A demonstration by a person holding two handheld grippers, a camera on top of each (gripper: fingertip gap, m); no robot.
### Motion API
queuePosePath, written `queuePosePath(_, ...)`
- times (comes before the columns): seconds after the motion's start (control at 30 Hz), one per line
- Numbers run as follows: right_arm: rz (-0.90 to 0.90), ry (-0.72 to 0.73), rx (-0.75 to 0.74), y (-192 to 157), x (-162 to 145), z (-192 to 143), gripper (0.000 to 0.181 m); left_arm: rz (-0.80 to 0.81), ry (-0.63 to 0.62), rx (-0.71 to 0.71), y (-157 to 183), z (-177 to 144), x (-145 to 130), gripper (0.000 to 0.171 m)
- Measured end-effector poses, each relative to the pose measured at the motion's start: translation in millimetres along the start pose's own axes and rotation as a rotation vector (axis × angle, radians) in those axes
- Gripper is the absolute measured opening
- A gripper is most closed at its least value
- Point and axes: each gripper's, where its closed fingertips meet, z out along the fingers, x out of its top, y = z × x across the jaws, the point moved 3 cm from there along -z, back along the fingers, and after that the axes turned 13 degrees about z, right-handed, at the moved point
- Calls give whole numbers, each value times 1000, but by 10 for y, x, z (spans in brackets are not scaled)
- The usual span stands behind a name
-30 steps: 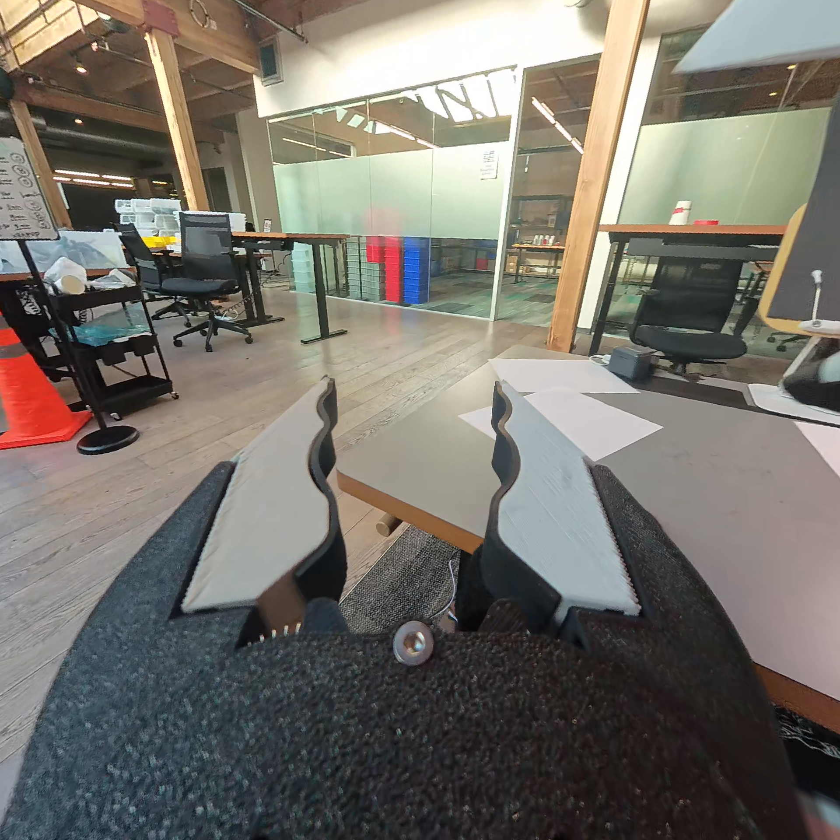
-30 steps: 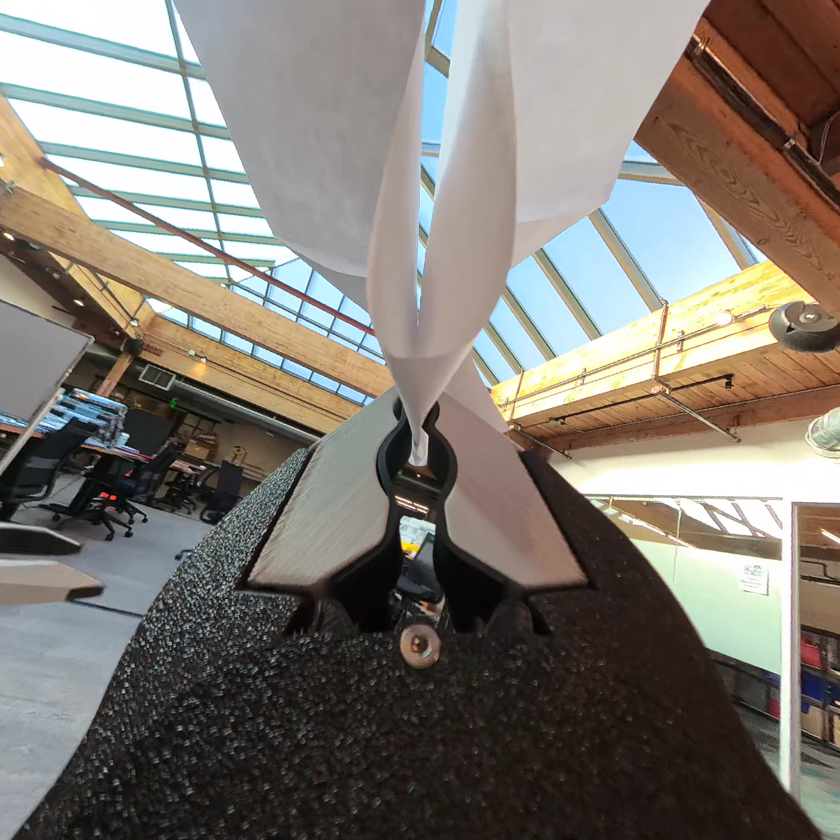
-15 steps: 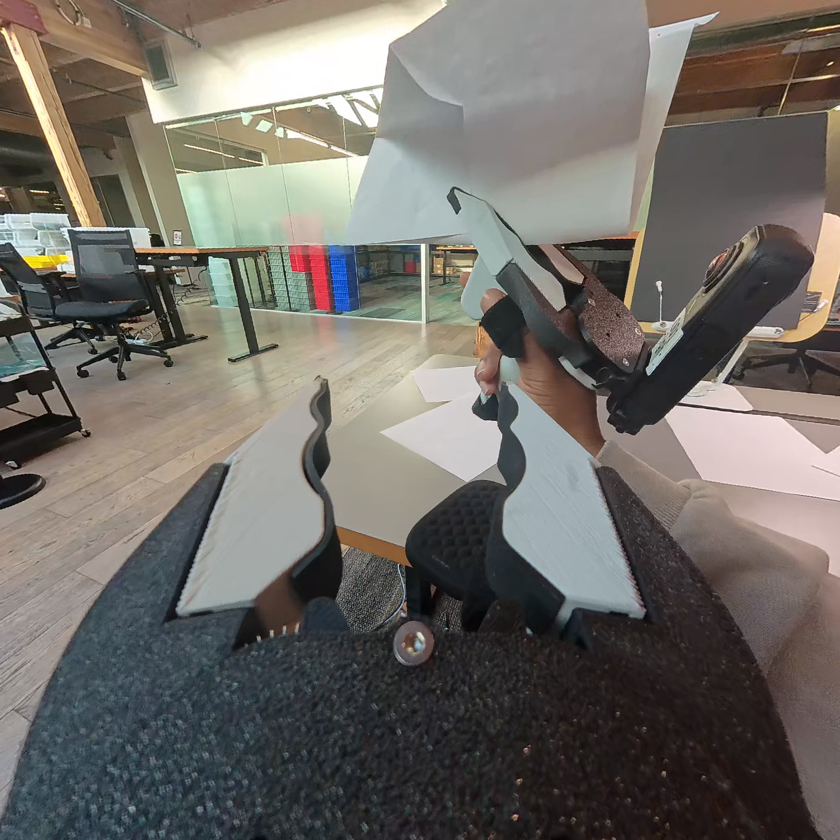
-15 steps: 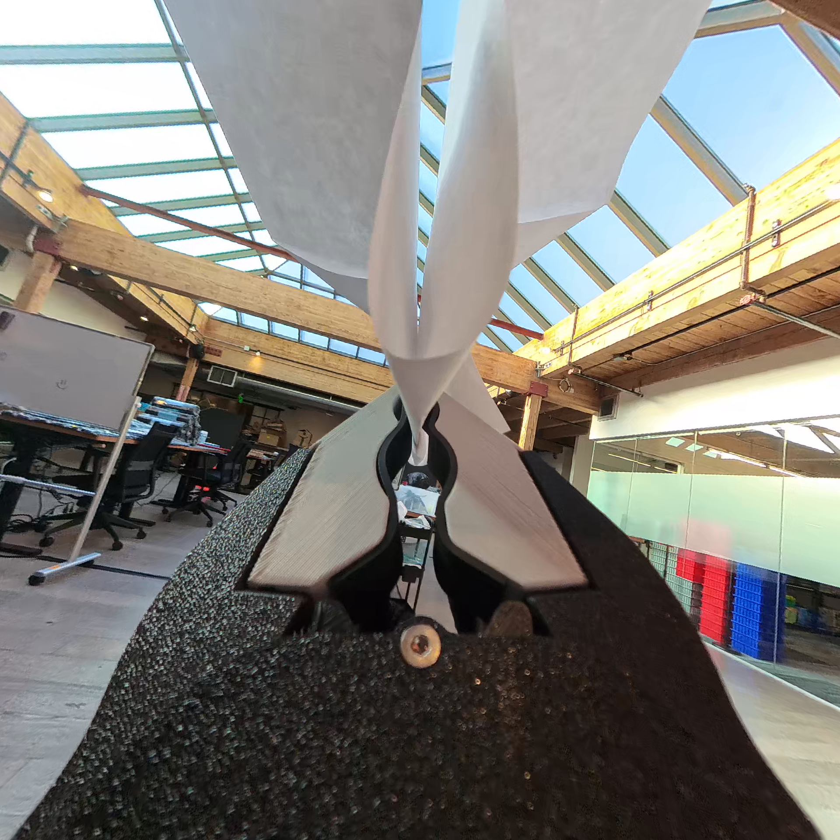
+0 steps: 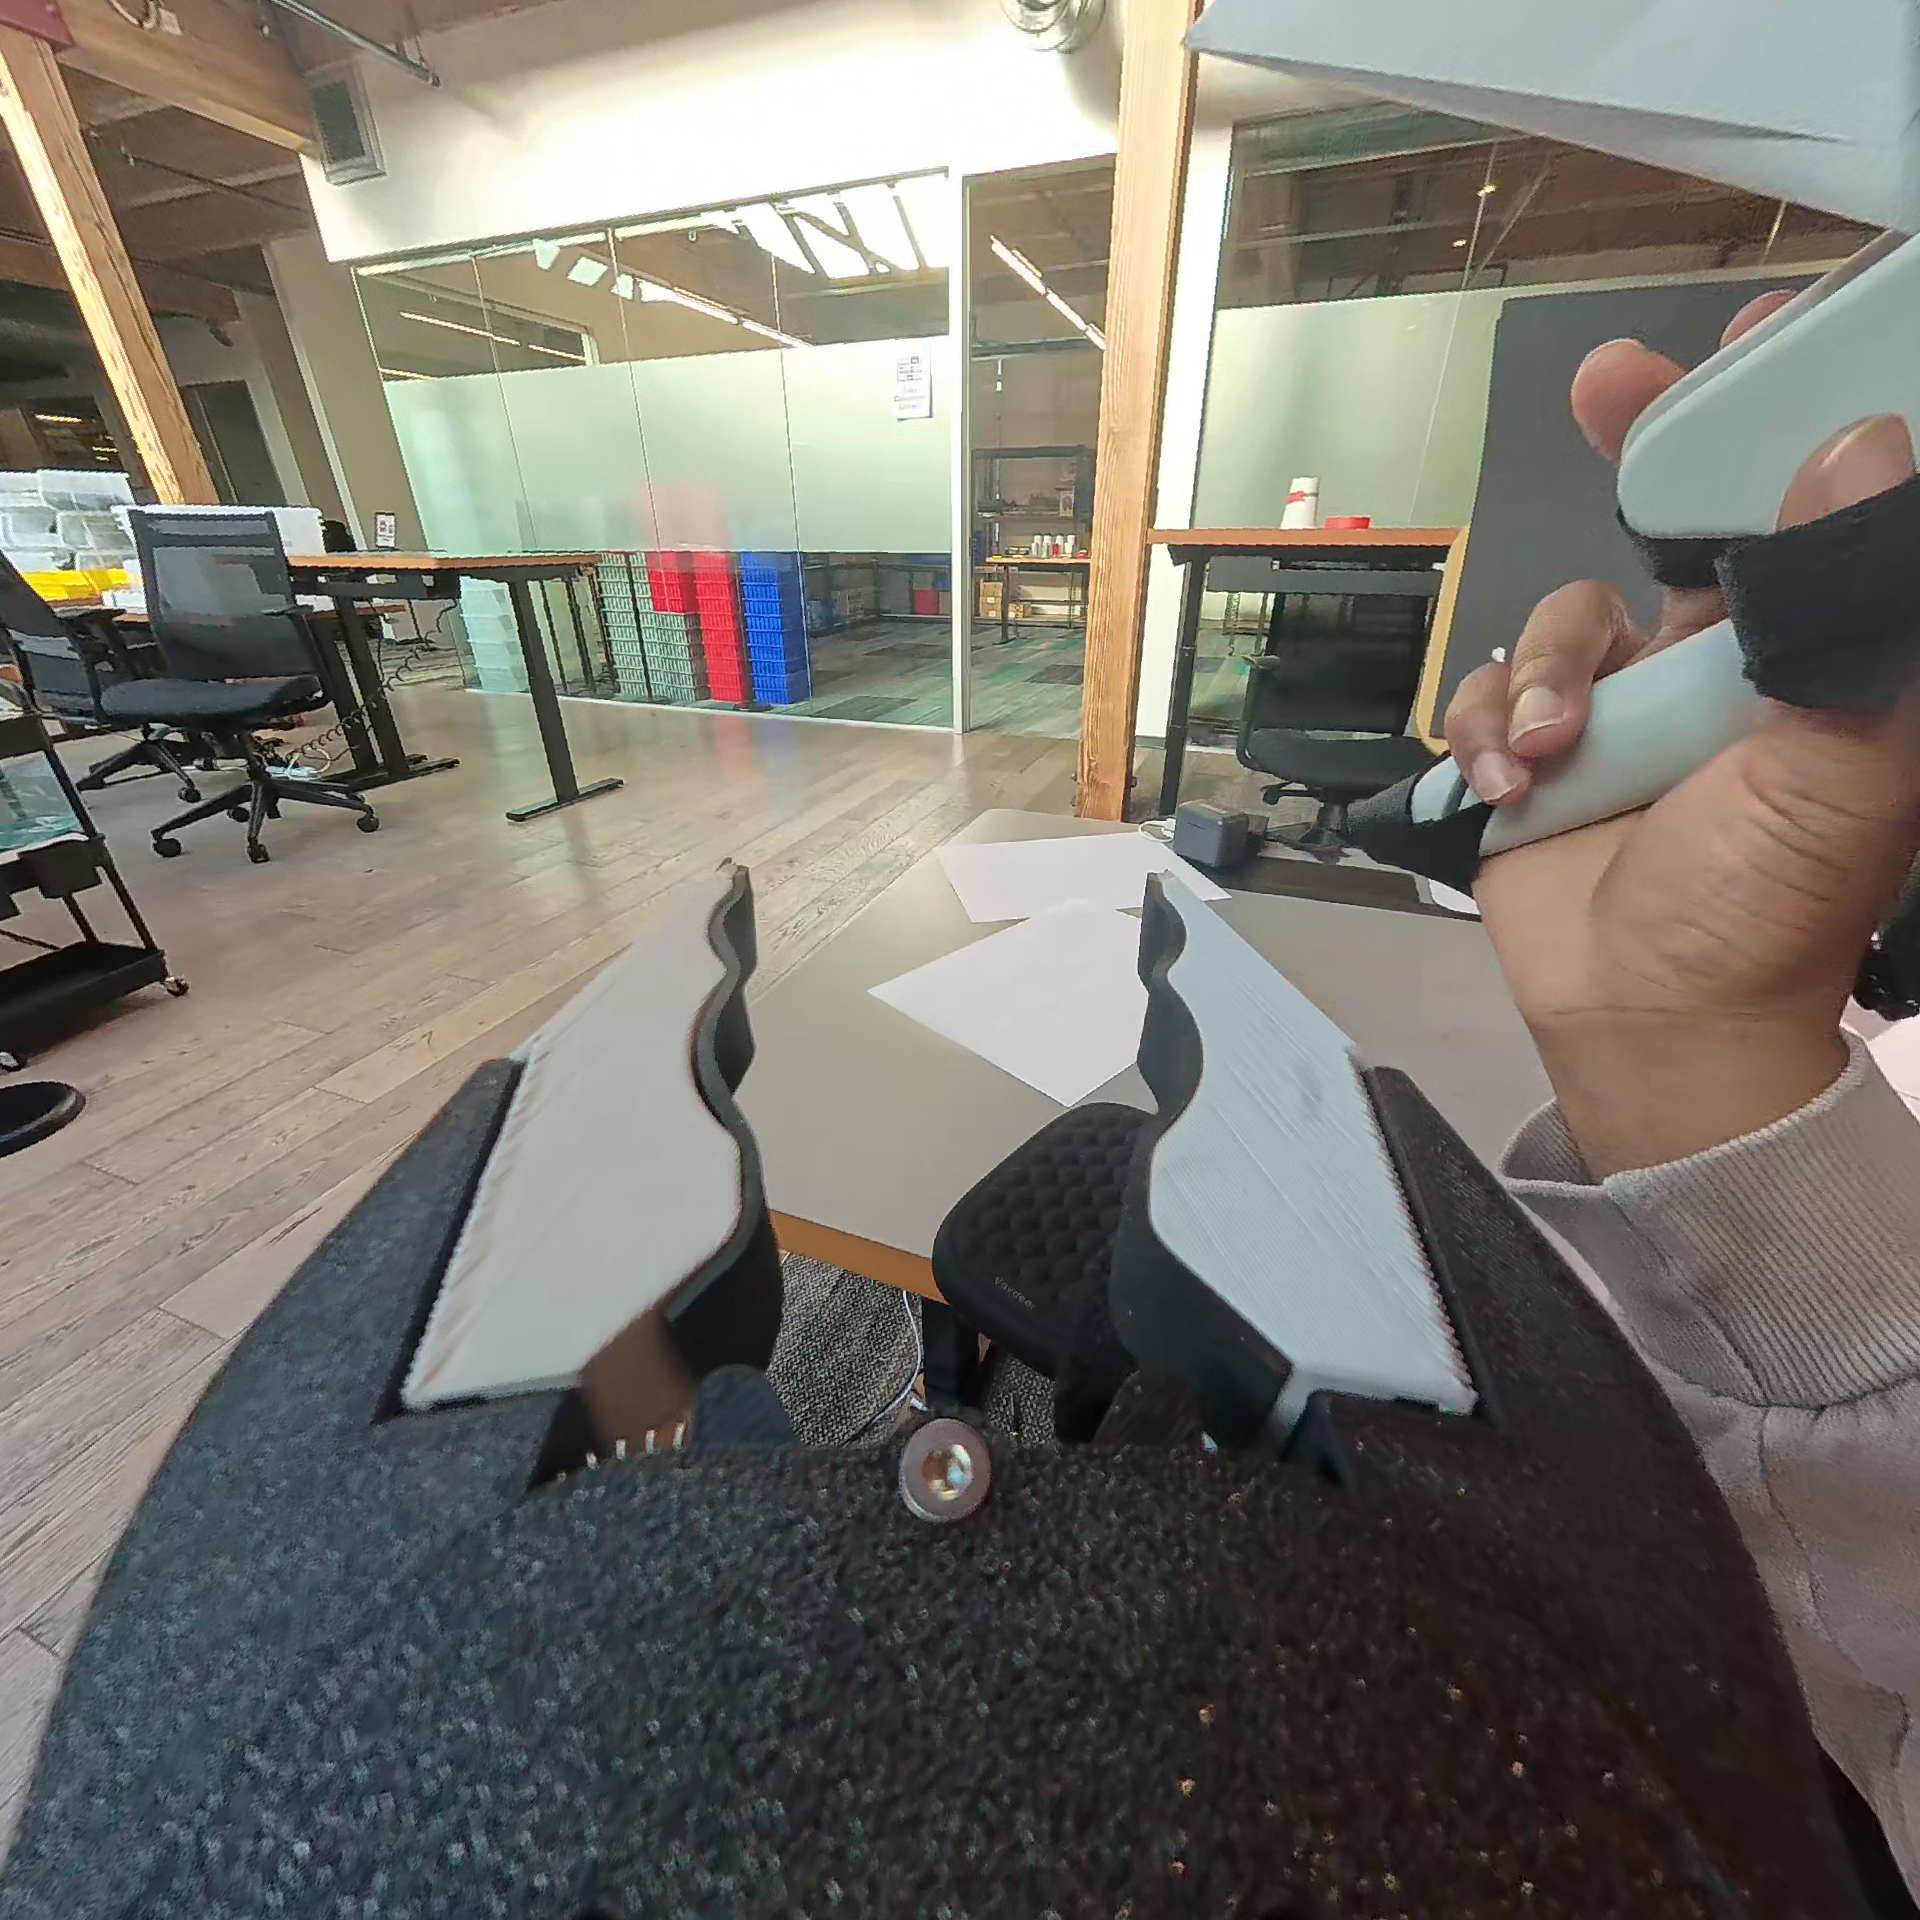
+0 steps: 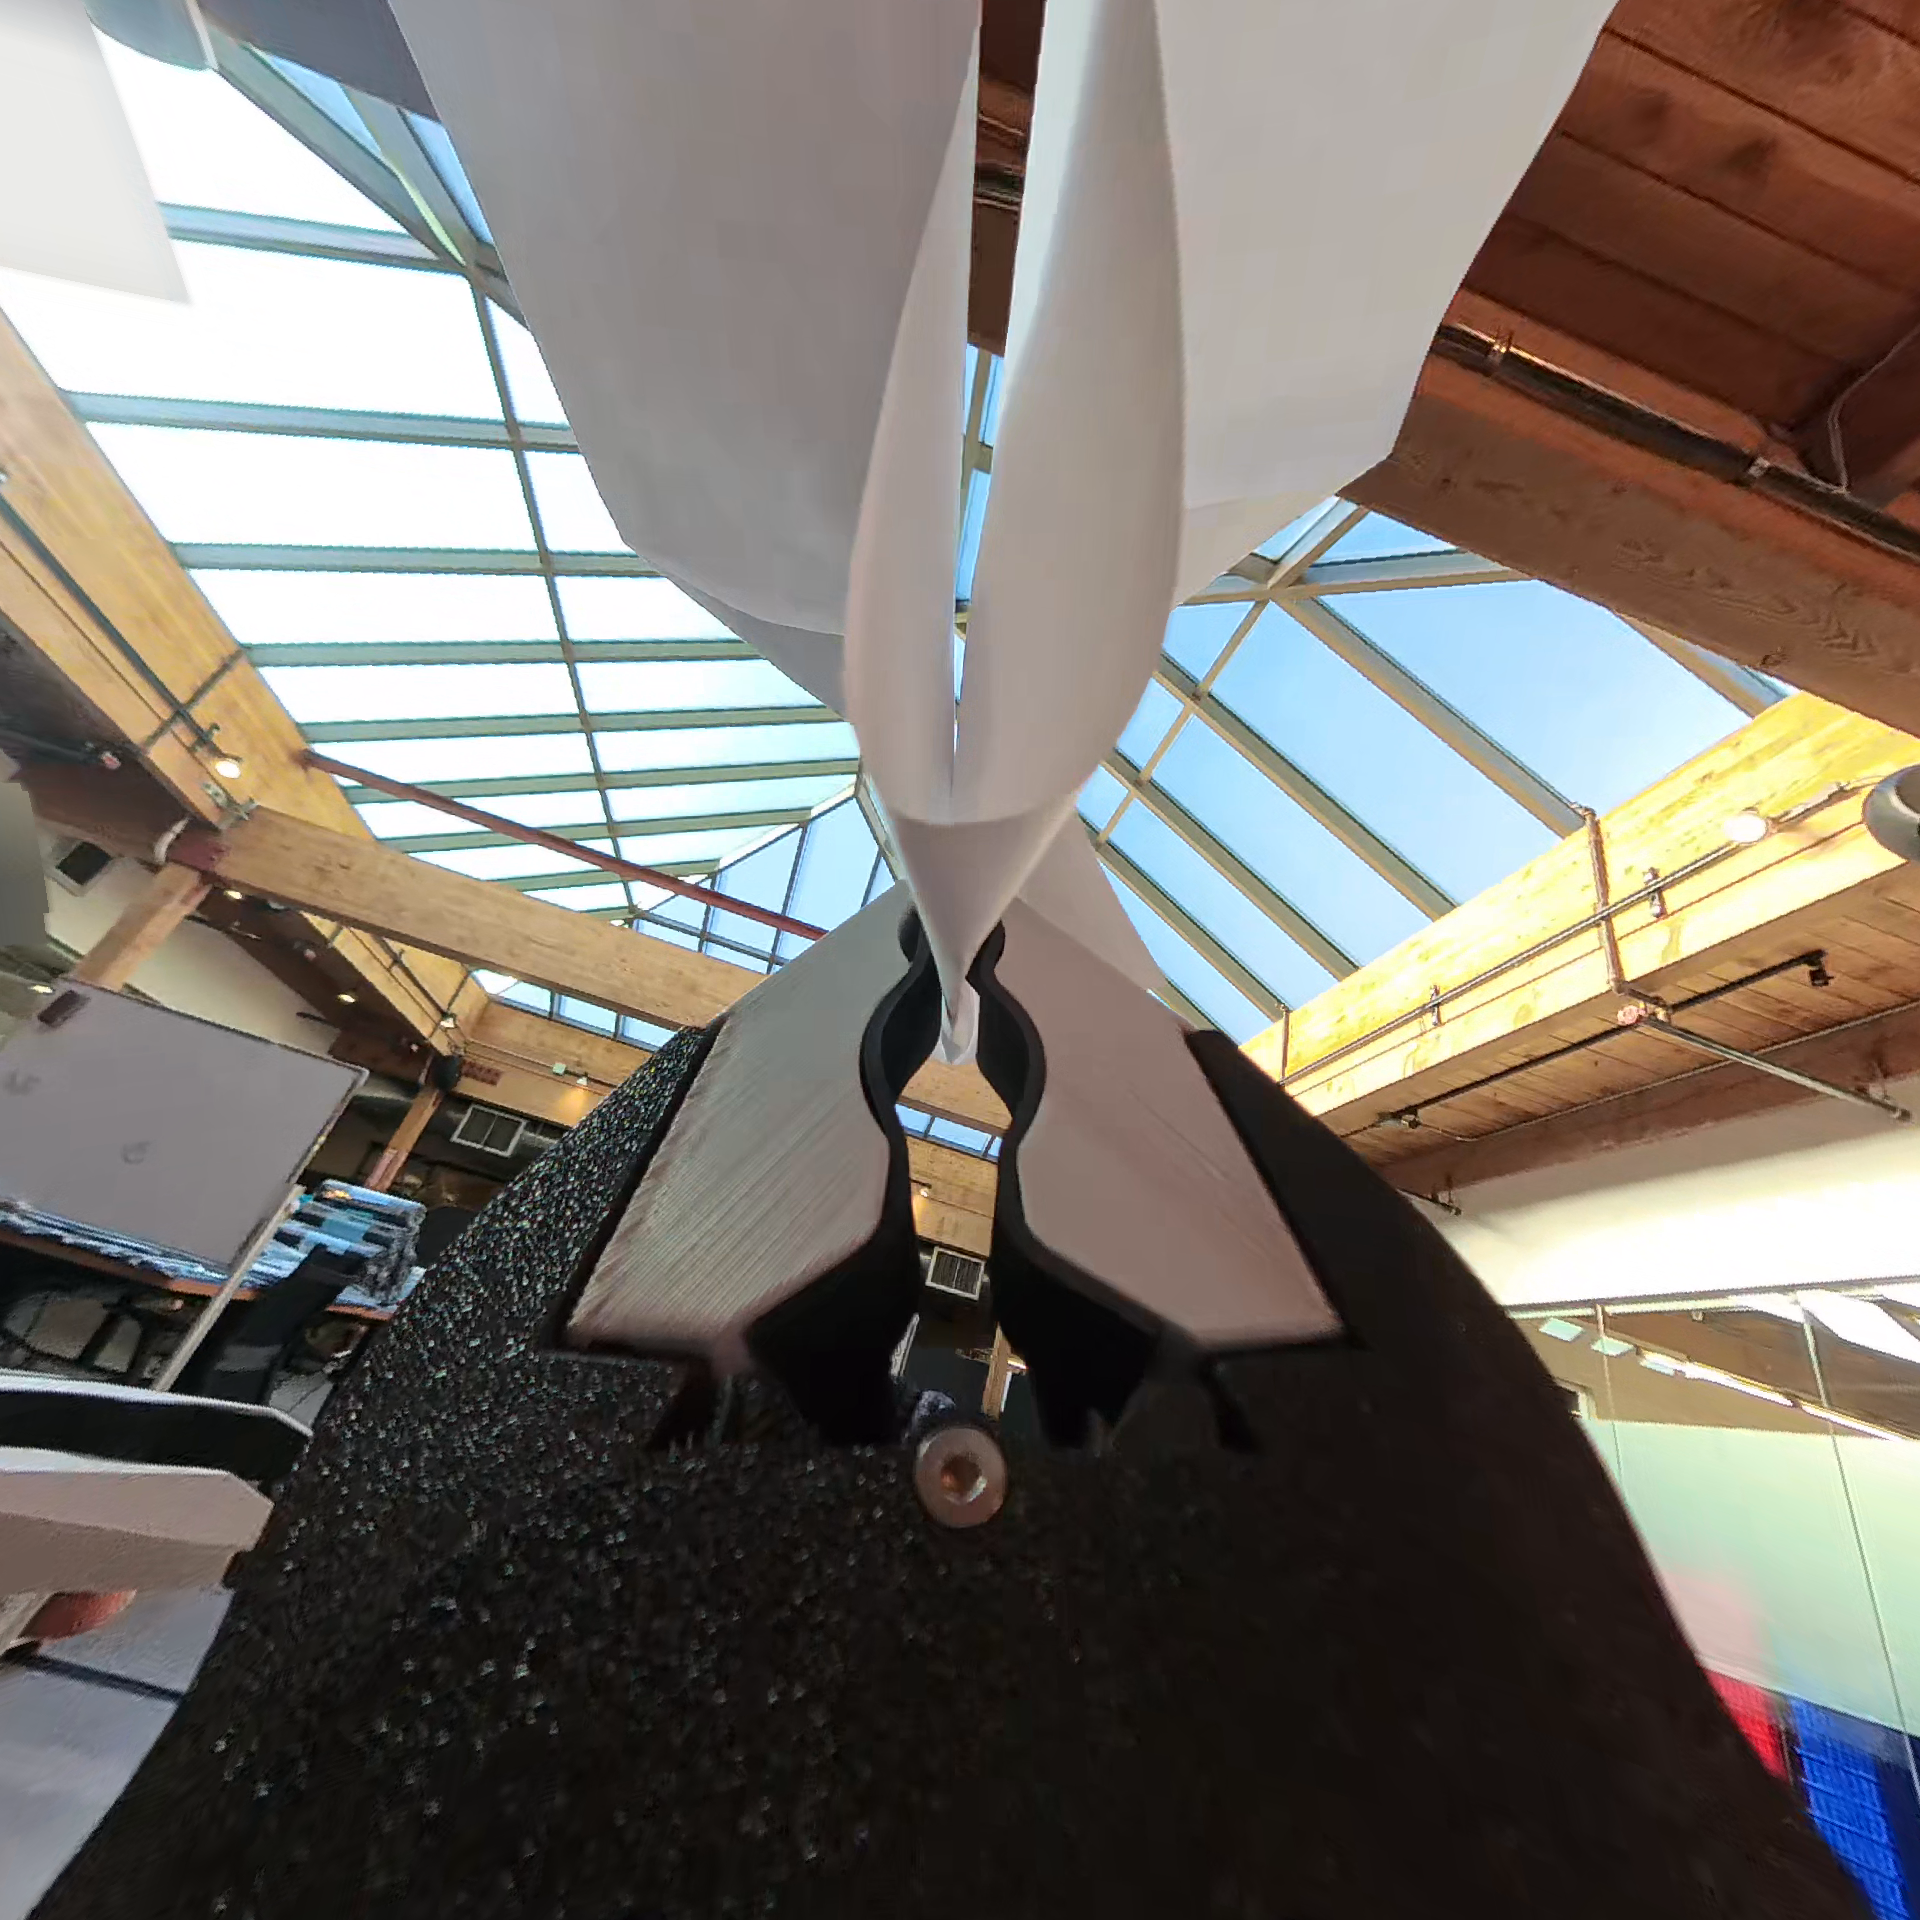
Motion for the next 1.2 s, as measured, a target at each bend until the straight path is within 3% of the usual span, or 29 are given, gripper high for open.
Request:
queuePosePath(0.13, 0, -60, -43, 187, -303, 59, 0, 6, 4, -12, 37, 8, 37, 73)
queuePosePath(0.33, 14, -227, -132, 564, -1202, 129, 0, 13, 4, -18, 41, 12, 34, 73)
queuePosePath(0.5, -31, -270, -149, 703, -1411, 156, 0, 7, -7, -21, 19, 32, -34, 73)
queuePosePath(0.57, -46, -252, -146, 699, -1323, 161, 0, -2, -12, -29, 24, 49, -57, 73)
queuePosePath(0.67, -103, -186, -120, 562, -953, 164, 0, -11, -16, -48, 52, 60, -77, 70)
queuePosePath(0.87, -302, 29, -61, -1, 272, 13, 0, -10, -12, -61, 128, 73, -110, 69)
queuePosePath(0.97, -381, 106, -54, -227, 727, -105, 0, -8, -10, -78, 201, 83, -121, 69)
queuePosePath(1.07, -400, 130, -67, -247, 905, -159, 0, -7, 2, -102, 310, 83, -105, 69)
queuePosePath(1.2, -418, 74, -116, -15, 751, -120, 0, -6, 21, -149, 499, 98, -74, 70)
